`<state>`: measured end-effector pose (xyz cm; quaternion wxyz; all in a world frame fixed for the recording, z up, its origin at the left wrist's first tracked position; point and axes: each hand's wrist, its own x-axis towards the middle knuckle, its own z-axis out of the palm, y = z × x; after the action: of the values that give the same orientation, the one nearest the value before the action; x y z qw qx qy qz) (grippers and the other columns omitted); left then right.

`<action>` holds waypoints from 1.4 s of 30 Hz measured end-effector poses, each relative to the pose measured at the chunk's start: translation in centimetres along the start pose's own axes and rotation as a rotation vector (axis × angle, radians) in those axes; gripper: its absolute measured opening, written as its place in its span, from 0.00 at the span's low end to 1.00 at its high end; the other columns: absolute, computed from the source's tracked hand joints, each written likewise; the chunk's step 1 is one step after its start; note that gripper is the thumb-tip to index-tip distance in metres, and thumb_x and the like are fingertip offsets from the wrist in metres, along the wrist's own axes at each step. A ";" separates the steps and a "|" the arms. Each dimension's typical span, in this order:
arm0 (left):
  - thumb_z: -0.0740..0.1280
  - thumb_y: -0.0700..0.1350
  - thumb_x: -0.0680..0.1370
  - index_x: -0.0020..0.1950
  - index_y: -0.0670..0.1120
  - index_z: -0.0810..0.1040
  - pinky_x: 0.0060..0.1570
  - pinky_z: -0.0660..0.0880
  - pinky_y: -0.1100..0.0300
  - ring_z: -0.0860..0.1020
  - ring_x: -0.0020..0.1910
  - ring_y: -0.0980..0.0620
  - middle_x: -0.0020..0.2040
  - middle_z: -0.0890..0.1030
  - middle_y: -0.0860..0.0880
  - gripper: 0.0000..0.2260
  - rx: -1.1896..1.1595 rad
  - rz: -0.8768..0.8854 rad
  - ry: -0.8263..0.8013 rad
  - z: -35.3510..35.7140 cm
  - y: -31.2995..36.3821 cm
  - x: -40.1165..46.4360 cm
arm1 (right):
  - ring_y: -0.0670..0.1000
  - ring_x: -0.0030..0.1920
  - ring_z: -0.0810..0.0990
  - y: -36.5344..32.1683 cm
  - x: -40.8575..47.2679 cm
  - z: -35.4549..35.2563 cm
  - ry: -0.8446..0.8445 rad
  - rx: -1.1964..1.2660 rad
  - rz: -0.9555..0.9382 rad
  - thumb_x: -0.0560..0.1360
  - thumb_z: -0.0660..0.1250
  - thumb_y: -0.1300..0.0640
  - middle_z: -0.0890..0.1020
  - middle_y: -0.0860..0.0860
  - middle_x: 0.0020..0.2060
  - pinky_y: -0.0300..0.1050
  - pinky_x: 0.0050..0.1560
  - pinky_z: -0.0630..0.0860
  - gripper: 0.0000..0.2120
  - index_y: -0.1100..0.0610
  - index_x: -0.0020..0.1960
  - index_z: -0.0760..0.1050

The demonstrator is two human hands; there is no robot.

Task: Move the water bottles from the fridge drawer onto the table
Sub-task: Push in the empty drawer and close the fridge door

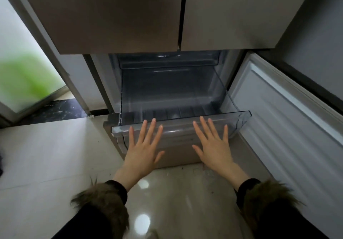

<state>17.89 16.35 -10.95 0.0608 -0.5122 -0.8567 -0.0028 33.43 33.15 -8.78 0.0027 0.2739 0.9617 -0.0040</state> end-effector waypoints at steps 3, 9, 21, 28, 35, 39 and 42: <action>0.60 0.62 0.74 0.73 0.52 0.38 0.69 0.39 0.37 0.43 0.75 0.40 0.76 0.43 0.44 0.39 0.025 -0.016 0.002 0.2 0.2 0.0 | 0.53 0.73 0.36 0.5 0.1 0.4 0.031 -0.010 -0.030 0.78 0.57 0.43 0.37 0.49 0.73 0.65 0.67 0.33 0.36 0.47 0.72 0.35; 0.62 0.48 0.76 0.73 0.50 0.35 0.67 0.32 0.39 0.35 0.73 0.42 0.75 0.37 0.44 0.38 0.049 -0.073 -0.024 -0.1 1.0 -0.3 | 0.55 0.74 0.37 0.9 0.5 1.0 0.040 0.019 -0.054 0.77 0.60 0.45 0.39 0.50 0.74 0.62 0.70 0.36 0.38 0.48 0.73 0.36; 0.66 0.46 0.73 0.74 0.50 0.40 0.69 0.37 0.40 0.44 0.75 0.41 0.76 0.46 0.43 0.40 0.032 -0.069 0.038 0.5 1.2 0.8 | 0.54 0.74 0.37 2.0 1.7 1.7 0.069 0.001 -0.075 0.76 0.62 0.46 0.38 0.51 0.74 0.60 0.72 0.40 0.40 0.49 0.73 0.35; 0.62 0.52 0.76 0.72 0.52 0.34 0.68 0.32 0.41 0.37 0.74 0.43 0.76 0.39 0.45 0.40 0.031 -0.074 -0.011 0.5 -0.2 3.0 | 0.52 0.71 0.29 1.6 3.9 0.8 -0.009 0.025 -0.060 0.78 0.56 0.45 0.29 0.49 0.71 0.59 0.73 0.36 0.38 0.48 0.70 0.27; 0.56 0.55 0.78 0.72 0.50 0.31 0.69 0.33 0.40 0.31 0.71 0.44 0.76 0.35 0.45 0.36 0.085 -0.076 -0.057 0.1 -2.4 6.4 | 0.53 0.74 0.32 1.0 7.6 0.1 -0.040 0.026 -0.049 0.79 0.54 0.45 0.32 0.50 0.73 0.58 0.71 0.34 0.37 0.48 0.73 0.29; 0.56 0.55 0.78 0.75 0.49 0.35 0.69 0.35 0.39 0.31 0.71 0.44 0.76 0.36 0.44 0.35 0.093 -0.082 -0.064 0.3 -3.2 7.9 | 0.53 0.74 0.32 0.9 9.1 0.2 -0.053 0.018 -0.038 0.79 0.55 0.45 0.32 0.50 0.74 0.58 0.72 0.35 0.37 0.48 0.73 0.30; 0.56 0.54 0.78 0.75 0.49 0.36 0.70 0.37 0.38 0.32 0.73 0.44 0.76 0.35 0.44 0.34 0.066 -0.104 -0.086 0.1 -4.0 9.8 | 0.53 0.74 0.32 0.9 11.3 -0.3 -0.062 0.022 -0.038 0.79 0.55 0.45 0.32 0.49 0.74 0.59 0.71 0.35 0.37 0.48 0.74 0.31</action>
<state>9.78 23.06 -9.72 0.0406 -0.4642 -0.8837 0.0442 24.29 39.89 -8.57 0.0295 0.2554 0.9661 -0.0229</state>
